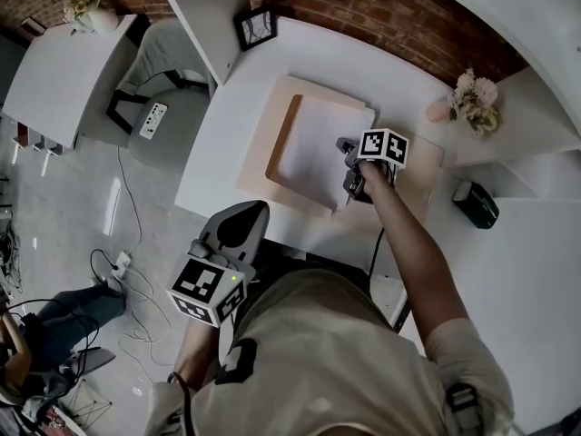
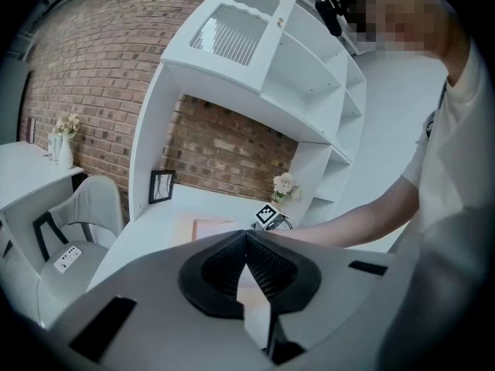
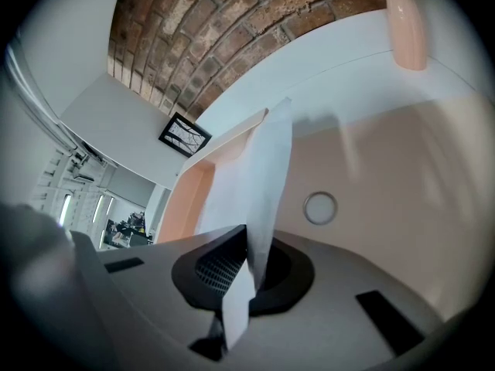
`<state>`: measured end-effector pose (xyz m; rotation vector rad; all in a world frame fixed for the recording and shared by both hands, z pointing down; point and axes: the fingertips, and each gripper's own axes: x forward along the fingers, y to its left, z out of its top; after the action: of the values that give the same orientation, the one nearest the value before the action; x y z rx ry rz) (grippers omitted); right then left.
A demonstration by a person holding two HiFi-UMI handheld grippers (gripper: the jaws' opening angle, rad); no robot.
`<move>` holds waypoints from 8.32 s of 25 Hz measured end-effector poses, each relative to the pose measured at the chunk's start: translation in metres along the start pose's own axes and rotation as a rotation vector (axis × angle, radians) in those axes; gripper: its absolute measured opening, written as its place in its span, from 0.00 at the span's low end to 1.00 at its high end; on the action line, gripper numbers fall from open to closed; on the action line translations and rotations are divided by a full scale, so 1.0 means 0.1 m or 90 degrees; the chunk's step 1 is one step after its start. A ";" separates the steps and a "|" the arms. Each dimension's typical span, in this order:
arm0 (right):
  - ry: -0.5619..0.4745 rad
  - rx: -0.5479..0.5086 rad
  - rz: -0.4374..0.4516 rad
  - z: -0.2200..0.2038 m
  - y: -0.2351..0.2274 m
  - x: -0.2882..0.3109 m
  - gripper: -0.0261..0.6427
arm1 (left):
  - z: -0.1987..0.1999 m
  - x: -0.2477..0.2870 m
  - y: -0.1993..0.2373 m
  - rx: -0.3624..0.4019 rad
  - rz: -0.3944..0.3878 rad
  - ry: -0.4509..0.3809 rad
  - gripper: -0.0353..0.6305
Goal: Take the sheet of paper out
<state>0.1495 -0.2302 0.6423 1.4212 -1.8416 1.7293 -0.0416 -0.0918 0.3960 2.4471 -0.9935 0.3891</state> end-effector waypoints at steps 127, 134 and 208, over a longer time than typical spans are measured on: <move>-0.071 0.118 0.163 0.06 0.09 -1.38 0.08 | -0.05 0.08 -0.26 0.027 -0.100 -0.005 0.08; -0.093 0.103 0.143 0.07 0.21 -1.47 0.08 | -0.07 -0.05 -0.18 0.024 -0.117 -0.018 0.08; -0.170 -0.054 0.235 -0.24 0.08 -2.82 0.08 | -0.12 0.05 -1.19 0.058 -0.064 -0.031 0.08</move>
<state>0.2735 -0.0784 0.4386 1.4032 -2.4203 1.6505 0.0456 -0.0141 0.3708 2.5879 -0.8861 0.3495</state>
